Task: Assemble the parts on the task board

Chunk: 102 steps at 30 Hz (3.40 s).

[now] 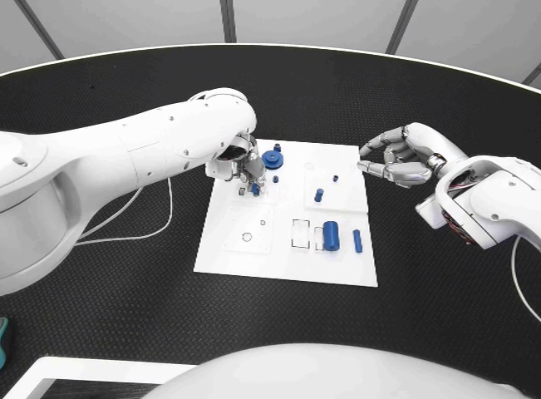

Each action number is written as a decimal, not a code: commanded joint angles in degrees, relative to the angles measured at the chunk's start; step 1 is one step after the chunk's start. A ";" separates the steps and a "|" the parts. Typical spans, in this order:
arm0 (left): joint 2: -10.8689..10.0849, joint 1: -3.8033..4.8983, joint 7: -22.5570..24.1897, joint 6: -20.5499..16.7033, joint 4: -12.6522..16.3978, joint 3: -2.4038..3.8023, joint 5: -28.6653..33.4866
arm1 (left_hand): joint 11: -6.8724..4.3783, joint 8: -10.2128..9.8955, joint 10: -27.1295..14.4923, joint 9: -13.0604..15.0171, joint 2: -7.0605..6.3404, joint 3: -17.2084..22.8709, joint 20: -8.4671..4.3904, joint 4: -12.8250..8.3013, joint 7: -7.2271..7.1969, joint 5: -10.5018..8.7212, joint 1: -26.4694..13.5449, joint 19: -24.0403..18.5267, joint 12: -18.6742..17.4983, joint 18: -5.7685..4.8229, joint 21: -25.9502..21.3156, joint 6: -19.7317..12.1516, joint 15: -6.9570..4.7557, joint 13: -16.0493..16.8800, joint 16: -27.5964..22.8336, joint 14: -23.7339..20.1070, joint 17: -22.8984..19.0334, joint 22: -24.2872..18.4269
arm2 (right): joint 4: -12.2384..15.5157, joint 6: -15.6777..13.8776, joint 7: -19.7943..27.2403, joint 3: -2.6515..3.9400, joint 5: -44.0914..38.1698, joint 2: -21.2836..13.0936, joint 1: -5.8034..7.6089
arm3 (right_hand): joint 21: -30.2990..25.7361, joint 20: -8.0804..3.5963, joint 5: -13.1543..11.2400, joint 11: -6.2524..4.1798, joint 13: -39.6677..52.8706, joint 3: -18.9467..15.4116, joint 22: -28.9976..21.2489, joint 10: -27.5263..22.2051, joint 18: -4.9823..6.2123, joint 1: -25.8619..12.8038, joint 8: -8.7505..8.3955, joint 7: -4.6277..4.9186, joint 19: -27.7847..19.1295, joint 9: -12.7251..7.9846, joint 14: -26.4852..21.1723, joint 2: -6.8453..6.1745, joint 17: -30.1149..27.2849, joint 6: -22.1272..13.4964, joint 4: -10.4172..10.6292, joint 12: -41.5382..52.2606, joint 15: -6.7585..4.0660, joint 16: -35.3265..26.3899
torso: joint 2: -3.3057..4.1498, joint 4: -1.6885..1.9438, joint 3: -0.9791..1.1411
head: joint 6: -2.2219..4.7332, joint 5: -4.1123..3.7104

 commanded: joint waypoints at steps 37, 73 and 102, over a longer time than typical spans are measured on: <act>-0.05 -0.11 -3.65 -4.10 0.40 -0.01 -0.01 | -0.38 -0.15 -0.06 0.14 0.47 2.56 -0.14 -3.72 -0.21 0.38 0.12 0.28 0.17 -0.85 0.11 -1.16 -0.27 -0.22 0.18 5.85 14.74 -0.08 | 0.06 0.52 -0.17 0.00 0.00 -0.09 0.00 | -0.40 -0.15 0.30 -0.10 -0.01 -0.05 -0.03 -0.10 0.85 0.00 0.22 -0.07 0.02 -0.08 3.44 0.06 5.30 -0.38 0.34 -0.23 -0.45 -0.11 | -0.02 0.05 -0.01 | 0.07 -0.19; -4.71 -0.06 -2.95 -6.01 8.27 0.04 0.76 | -0.51 0.05 0.16 0.28 0.42 2.51 -0.13 -4.87 -0.34 0.39 0.94 0.42 0.43 -0.91 0.20 -1.02 -0.37 0.06 0.21 5.87 14.81 0.16 | -0.20 0.72 -0.21 0.00 0.00 -0.15 0.00 | -0.50 -0.18 0.40 -0.12 0.02 -0.02 -0.01 -0.03 0.84 0.08 0.46 -0.09 0.15 -0.15 3.46 0.03 5.29 -0.40 0.43 -0.17 -0.47 -0.16 | 0.06 -0.02 0.02 | 0.24 -0.01; -4.35 -0.06 -3.09 -3.90 8.21 0.03 -4.51 | -0.54 0.13 0.18 0.32 0.40 2.46 -0.14 -5.04 -0.36 0.38 1.04 0.43 0.41 -0.91 0.20 -0.92 -0.41 -0.02 0.19 5.86 14.78 0.17 | -0.33 0.78 -0.19 0.00 0.00 0.01 0.00 | -0.50 -0.18 0.40 -0.12 0.02 -0.02 -0.01 -0.03 0.84 0.08 0.46 -0.09 0.15 -0.15 3.46 0.03 5.29 -0.40 0.43 -0.17 -0.47 -0.16 | 0.05 0.00 -0.01 | 0.11 0.03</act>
